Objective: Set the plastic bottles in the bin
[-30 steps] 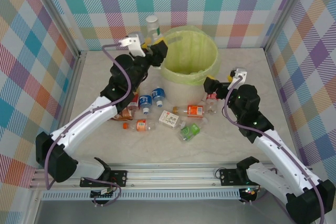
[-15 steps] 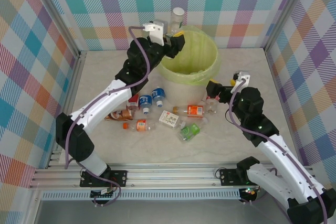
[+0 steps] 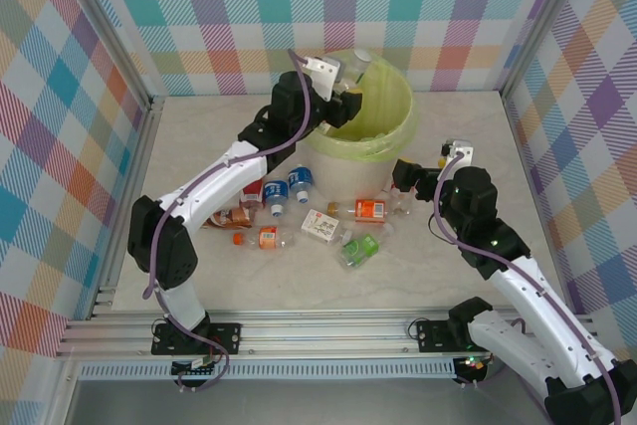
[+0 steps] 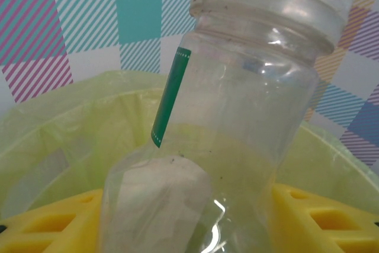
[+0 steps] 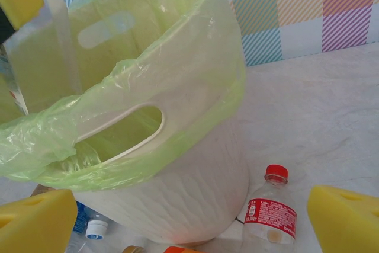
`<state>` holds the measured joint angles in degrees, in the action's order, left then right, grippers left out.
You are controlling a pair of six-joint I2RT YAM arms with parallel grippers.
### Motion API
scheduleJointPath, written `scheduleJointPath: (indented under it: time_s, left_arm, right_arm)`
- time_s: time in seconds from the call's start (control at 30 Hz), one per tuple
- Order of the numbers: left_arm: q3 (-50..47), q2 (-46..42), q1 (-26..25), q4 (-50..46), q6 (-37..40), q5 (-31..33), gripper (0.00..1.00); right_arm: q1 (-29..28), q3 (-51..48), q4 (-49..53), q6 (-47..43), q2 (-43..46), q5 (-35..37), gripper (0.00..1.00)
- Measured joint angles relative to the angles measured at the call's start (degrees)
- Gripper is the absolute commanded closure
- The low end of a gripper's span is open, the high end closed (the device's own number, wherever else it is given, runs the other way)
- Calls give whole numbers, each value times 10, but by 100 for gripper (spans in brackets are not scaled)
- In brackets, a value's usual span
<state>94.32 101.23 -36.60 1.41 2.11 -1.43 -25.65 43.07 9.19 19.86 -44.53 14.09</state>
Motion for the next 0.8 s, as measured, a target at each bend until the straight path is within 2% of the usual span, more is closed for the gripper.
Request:
scheduleJointPath:
  time_s: [0.2,0.33,0.43,0.53,0.8]
  left_arm:
    - [13,29,0,-39,7,11,46]
    - [14,41,0,-65,3,23,25]
    - [20,41,0,-76,-3,30,15]
    - [24,40,0,-86,-10,30,10]
    - [35,26,0,-112,-28,-3,6]
  right_arm:
    - [0,0,0,0,0,-2,0]
    - [0,0,0,1,0,9,0]
    - [0,0,0,2,0,21,0]
    - [0,-1,0,3,-1,30,0]
    - [0,-3,2,12,-13,70,0]
